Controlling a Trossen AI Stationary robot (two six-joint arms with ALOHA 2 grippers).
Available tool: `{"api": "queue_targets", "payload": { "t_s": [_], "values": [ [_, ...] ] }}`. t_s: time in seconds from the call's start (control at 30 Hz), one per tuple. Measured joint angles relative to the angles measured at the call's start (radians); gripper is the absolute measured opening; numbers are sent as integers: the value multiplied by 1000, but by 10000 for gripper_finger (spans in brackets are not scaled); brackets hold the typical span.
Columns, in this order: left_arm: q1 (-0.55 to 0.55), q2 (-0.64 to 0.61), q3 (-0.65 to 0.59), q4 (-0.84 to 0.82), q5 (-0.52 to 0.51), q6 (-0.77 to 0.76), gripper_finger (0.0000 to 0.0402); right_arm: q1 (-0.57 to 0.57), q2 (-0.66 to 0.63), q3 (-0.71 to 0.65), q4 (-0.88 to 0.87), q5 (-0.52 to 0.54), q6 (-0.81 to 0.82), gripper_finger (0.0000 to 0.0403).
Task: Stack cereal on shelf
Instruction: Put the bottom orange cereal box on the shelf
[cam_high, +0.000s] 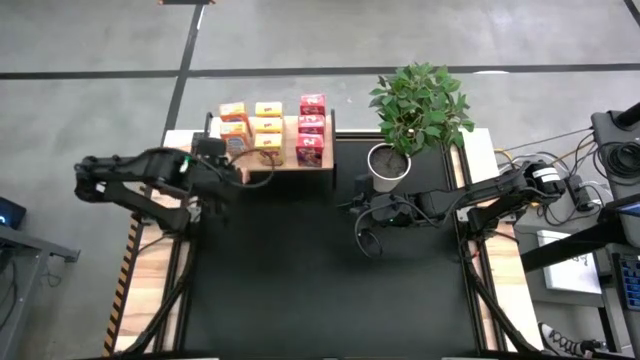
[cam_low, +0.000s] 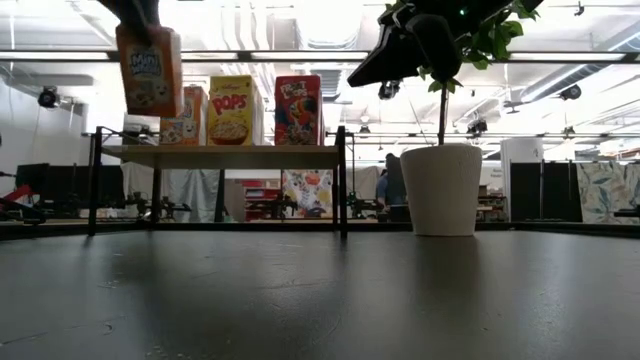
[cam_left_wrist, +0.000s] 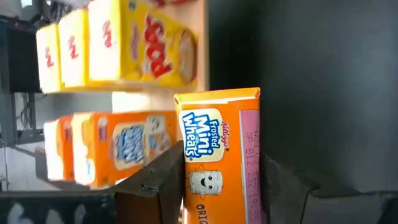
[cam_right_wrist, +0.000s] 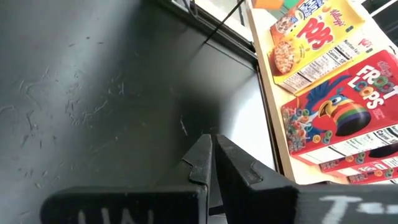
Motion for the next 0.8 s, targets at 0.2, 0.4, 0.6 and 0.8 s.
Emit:
{"api": "queue_targets", "payload": {
  "t_s": [0.2, 0.4, 0.6, 0.8],
  "values": [
    [104, -64, -72, 12, 2, 83, 157, 0, 0, 0, 13, 0, -8, 12],
    [218, -69, -97, 67, 52, 174, 157, -15, 0, 0, 14, -1, -10, 12],
    [388, -67, -107, 102, 245, 291, 152, -42, 0, 0, 13, 0, 14, 12],
    [546, -68, -100, 174, 368, 424, 137, -49, 0, -1, 11, -2, 17, 12]
  ]
}}
